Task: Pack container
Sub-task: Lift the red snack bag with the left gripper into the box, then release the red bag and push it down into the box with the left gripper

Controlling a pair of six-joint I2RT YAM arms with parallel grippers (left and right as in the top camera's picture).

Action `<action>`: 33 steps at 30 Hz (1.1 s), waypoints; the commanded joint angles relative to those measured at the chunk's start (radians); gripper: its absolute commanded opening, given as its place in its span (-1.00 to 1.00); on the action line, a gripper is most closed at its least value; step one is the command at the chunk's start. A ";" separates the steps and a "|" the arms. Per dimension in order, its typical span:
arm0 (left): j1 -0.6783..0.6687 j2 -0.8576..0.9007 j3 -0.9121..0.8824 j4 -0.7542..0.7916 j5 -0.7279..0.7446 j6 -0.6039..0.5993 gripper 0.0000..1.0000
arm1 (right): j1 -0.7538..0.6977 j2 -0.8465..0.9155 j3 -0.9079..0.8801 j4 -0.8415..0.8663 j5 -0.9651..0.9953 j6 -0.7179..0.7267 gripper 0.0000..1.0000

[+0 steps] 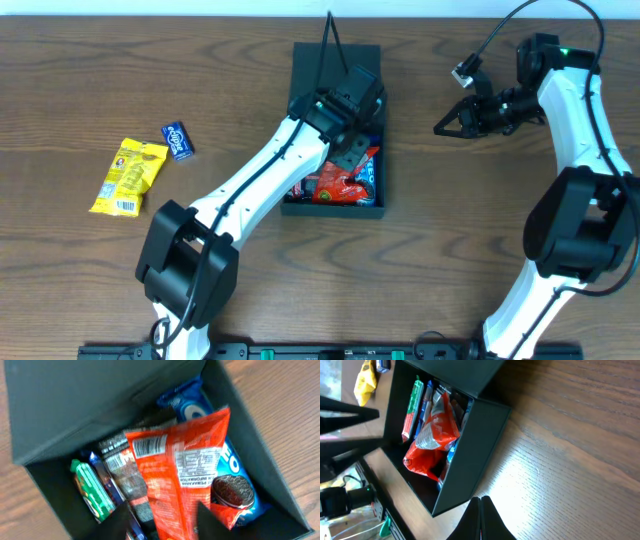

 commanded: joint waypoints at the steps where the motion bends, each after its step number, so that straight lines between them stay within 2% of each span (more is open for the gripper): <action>1: 0.009 0.011 0.018 -0.008 0.026 -0.005 -0.47 | -0.003 -0.004 0.019 -0.001 -0.021 -0.023 -0.97; 2: 0.010 0.011 0.017 -0.009 0.034 -0.005 -0.55 | -0.003 -0.004 0.019 -0.001 -0.021 -0.023 -0.97; 4: 0.010 0.013 0.016 -0.012 0.053 -0.005 -0.88 | -0.003 -0.004 0.019 0.002 -0.021 -0.023 -0.97; 11: 0.010 0.018 0.006 -0.089 0.171 0.086 -0.89 | -0.004 -0.004 0.019 0.014 -0.021 -0.023 -0.97; 18: 0.010 0.018 -0.038 -0.090 0.285 0.166 -0.88 | -0.004 -0.004 0.019 0.019 -0.021 -0.023 -0.97; 26: 0.010 0.018 -0.111 -0.087 0.284 0.168 -0.89 | -0.003 -0.004 0.019 -0.006 -0.022 -0.071 -0.97; 33: 0.010 0.018 -0.140 -0.018 0.284 0.163 -0.88 | -0.003 -0.004 0.019 -0.029 -0.021 -0.092 -0.97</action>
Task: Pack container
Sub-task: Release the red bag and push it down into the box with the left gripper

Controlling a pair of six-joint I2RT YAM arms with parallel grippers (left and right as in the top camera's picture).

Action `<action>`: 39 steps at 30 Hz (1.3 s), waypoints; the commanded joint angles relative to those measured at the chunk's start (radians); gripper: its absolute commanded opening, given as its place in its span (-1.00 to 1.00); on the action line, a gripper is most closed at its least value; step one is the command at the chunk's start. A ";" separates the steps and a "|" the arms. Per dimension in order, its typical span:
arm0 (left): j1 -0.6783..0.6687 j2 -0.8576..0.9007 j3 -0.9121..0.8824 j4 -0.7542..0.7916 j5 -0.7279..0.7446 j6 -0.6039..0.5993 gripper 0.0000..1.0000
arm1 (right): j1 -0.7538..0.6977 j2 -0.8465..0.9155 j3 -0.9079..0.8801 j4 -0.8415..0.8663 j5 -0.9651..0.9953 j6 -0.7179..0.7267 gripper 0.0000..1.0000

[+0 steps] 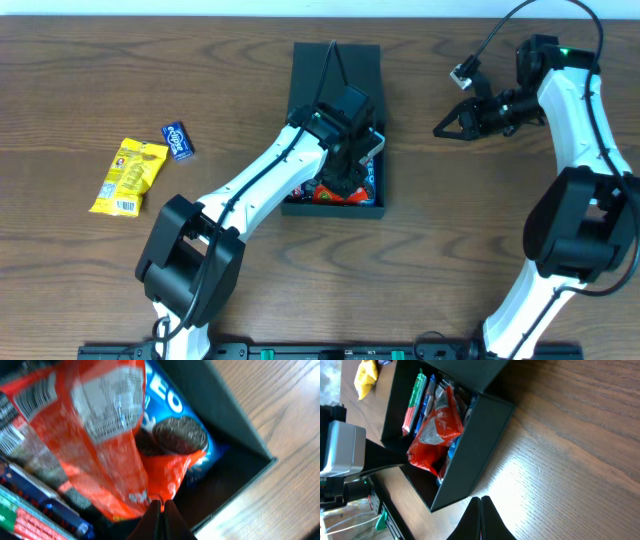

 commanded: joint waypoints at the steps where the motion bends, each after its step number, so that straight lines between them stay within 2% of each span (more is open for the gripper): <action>1: 0.003 0.016 -0.014 0.015 0.004 0.010 -0.88 | -0.003 -0.004 0.019 -0.008 -0.020 -0.031 -0.97; 9: 0.037 0.006 0.149 -0.114 -0.003 -0.001 -0.89 | -0.003 -0.004 0.019 -0.012 -0.020 -0.031 -0.97; 13: 0.067 0.010 0.142 -0.117 0.002 0.000 -0.88 | -0.003 -0.004 0.019 -0.012 -0.020 -0.032 -0.97; 24: 0.074 0.016 -0.003 0.003 0.136 0.003 -0.88 | -0.003 -0.004 0.019 -0.010 -0.020 -0.047 -0.98; 34: 0.073 0.022 -0.120 0.140 0.136 -0.036 -0.89 | -0.003 -0.004 0.019 -0.003 -0.020 -0.047 -0.97; 39: 0.073 0.095 -0.122 0.166 0.164 -0.059 -0.89 | -0.003 -0.004 0.019 -0.004 -0.020 -0.046 -0.97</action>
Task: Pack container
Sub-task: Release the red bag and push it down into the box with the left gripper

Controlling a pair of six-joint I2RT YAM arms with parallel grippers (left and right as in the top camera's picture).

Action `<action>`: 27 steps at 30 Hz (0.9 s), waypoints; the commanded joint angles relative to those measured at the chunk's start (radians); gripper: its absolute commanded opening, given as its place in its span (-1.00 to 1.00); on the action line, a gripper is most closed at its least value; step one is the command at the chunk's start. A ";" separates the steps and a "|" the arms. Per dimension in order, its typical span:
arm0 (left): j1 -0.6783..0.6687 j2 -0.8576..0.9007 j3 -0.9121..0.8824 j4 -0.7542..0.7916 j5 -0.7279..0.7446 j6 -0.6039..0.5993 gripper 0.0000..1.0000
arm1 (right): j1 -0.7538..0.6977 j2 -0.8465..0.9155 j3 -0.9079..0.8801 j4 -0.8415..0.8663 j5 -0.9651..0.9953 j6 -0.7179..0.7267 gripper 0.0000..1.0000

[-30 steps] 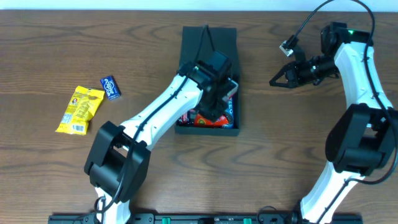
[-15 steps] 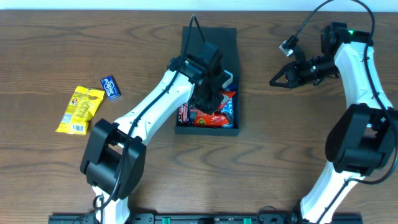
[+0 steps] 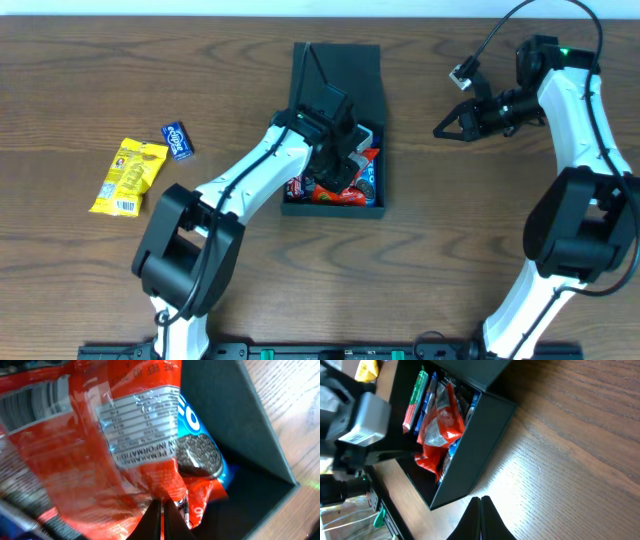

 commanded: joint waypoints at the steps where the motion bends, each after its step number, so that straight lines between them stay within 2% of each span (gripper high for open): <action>1: 0.000 0.075 -0.014 0.003 0.023 -0.027 -0.89 | -0.003 -0.004 0.019 0.001 -0.019 -0.021 -0.97; 6: 0.000 0.108 -0.014 0.031 0.018 -0.045 -0.89 | -0.003 -0.004 0.019 0.000 -0.019 -0.021 -0.97; 10: 0.001 0.122 -0.013 0.063 -0.093 -0.186 -0.88 | -0.003 -0.004 0.019 0.000 -0.019 -0.021 -0.97; 13: 0.001 0.122 -0.008 0.062 -0.148 -0.229 -0.88 | -0.003 -0.004 0.019 0.000 -0.019 -0.021 -0.97; 18: 0.001 0.121 0.088 0.050 -0.178 -0.257 -0.88 | -0.003 -0.004 0.019 0.001 -0.019 -0.021 -0.98; 21: 0.001 0.121 0.145 0.059 -0.246 -0.290 -0.88 | -0.003 -0.004 0.019 0.001 -0.019 -0.021 -0.97; 27: 0.002 0.123 0.155 0.102 -0.301 -0.303 -0.88 | -0.003 -0.004 0.019 0.007 -0.019 -0.022 -0.97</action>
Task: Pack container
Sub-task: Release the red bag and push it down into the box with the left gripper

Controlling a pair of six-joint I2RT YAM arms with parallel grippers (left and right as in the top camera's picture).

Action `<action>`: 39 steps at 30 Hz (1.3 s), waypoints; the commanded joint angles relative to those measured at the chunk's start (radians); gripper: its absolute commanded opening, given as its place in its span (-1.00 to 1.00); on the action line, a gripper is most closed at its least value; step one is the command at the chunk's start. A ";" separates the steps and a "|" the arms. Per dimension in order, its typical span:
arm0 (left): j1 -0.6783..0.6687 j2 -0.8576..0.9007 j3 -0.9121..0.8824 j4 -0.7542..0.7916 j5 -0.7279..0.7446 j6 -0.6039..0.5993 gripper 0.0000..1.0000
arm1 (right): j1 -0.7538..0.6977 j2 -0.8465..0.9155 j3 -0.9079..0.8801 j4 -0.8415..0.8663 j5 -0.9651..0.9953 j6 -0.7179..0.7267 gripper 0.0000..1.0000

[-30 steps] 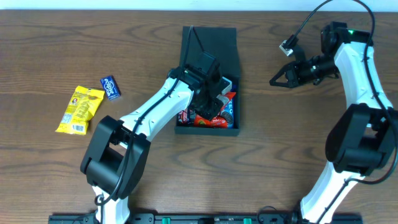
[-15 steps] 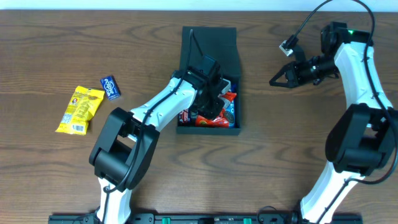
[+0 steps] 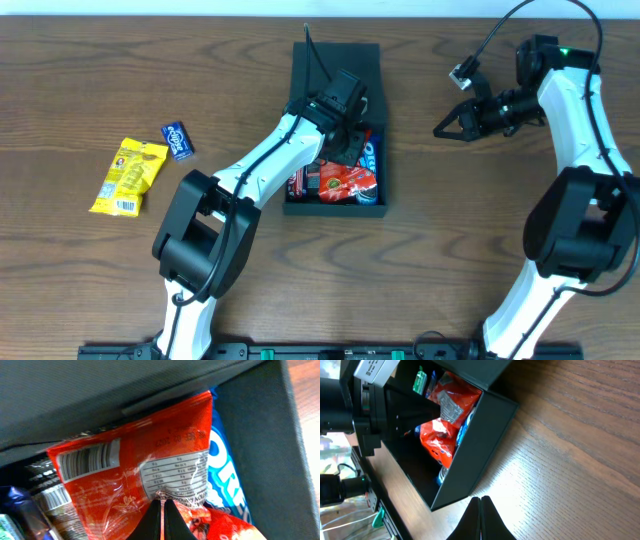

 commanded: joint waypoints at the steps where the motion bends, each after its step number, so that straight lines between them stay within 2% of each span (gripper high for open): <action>1: 0.008 0.025 0.015 0.002 -0.066 -0.019 -0.88 | -0.003 -0.004 0.019 0.005 -0.019 -0.020 -0.97; 5: 0.007 0.023 0.022 -0.014 -0.063 -0.019 -0.88 | -0.003 -0.004 0.019 0.012 -0.019 -0.020 -0.97; 13: 0.009 -0.016 0.169 -0.161 -0.068 -0.015 -0.88 | -0.003 -0.004 0.019 0.013 -0.019 -0.020 -0.97; 23: 0.010 -0.024 0.123 -0.152 -0.080 0.008 -0.89 | -0.003 -0.004 0.019 0.024 -0.019 -0.020 -0.98; 29: 0.007 0.029 0.109 -0.118 0.055 0.035 -0.89 | -0.003 -0.004 0.019 0.026 -0.019 -0.020 -0.97; 39: 0.007 0.126 0.108 -0.095 0.134 0.035 -0.89 | -0.003 -0.004 0.019 0.026 -0.019 -0.020 -0.97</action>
